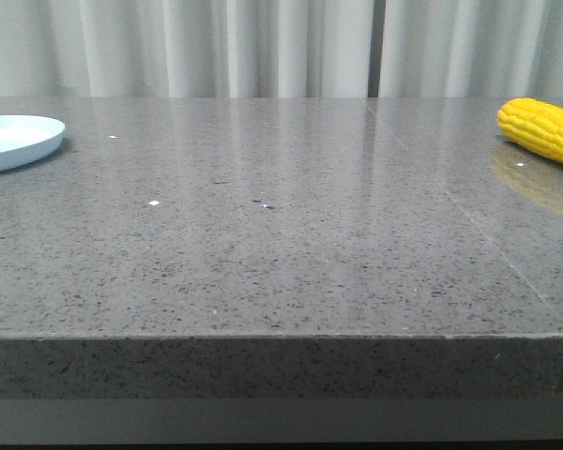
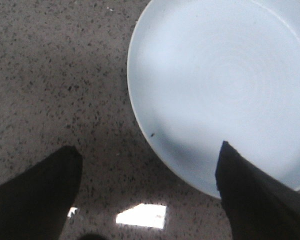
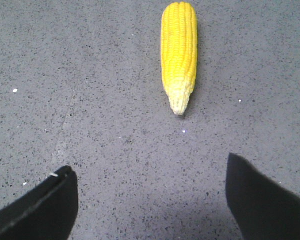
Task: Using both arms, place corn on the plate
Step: 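Move the open left gripper onto the plate rim and grasp it, then lift the plate with the left gripper and carry it toward table center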
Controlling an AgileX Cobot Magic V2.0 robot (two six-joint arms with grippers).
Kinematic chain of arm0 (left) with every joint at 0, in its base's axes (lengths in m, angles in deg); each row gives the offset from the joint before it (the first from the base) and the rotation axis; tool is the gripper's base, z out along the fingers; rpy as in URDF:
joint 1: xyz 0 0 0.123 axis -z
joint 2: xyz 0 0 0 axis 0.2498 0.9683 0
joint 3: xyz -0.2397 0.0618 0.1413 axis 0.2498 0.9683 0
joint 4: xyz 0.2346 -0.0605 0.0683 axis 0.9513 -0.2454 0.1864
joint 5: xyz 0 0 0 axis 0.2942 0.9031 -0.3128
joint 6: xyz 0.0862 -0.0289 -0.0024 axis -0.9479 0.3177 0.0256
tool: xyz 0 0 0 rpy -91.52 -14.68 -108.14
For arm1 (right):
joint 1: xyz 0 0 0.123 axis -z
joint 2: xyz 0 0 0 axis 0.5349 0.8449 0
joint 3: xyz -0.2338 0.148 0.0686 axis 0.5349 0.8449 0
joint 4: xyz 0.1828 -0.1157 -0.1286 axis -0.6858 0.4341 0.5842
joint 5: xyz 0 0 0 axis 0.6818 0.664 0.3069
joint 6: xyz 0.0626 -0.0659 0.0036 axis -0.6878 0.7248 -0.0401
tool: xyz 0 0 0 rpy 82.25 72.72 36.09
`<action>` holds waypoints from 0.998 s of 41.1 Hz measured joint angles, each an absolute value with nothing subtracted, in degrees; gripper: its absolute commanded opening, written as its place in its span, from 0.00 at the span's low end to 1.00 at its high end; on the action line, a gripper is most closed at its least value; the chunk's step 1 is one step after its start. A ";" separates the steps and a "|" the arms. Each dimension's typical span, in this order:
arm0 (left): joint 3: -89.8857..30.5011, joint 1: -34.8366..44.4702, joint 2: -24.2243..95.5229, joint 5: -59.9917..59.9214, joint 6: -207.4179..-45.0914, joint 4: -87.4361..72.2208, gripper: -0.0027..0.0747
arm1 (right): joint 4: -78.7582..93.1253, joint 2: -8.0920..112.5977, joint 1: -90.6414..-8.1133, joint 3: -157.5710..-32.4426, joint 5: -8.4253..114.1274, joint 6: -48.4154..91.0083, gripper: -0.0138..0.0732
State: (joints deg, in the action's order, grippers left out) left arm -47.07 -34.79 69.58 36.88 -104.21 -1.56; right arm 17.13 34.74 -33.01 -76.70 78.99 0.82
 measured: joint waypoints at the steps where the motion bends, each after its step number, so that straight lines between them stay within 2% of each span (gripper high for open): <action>1: -47.54 -34.79 70.37 36.75 -104.21 -1.68 0.69 | 17.13 34.74 -33.01 -76.70 78.99 0.82 0.88; 27: -58.93 -33.71 85.20 35.38 -104.43 -2.38 0.65 | 17.13 34.74 -33.01 -76.70 78.99 0.82 0.88; 41: -60.13 -33.37 86.30 39.48 -104.43 -1.31 0.28 | 17.13 34.74 -33.01 -76.70 78.99 0.82 0.88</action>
State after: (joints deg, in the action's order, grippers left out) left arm -60.13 -33.37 86.30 39.48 -104.43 -1.31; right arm 17.13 34.74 -33.01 -76.70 78.99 0.82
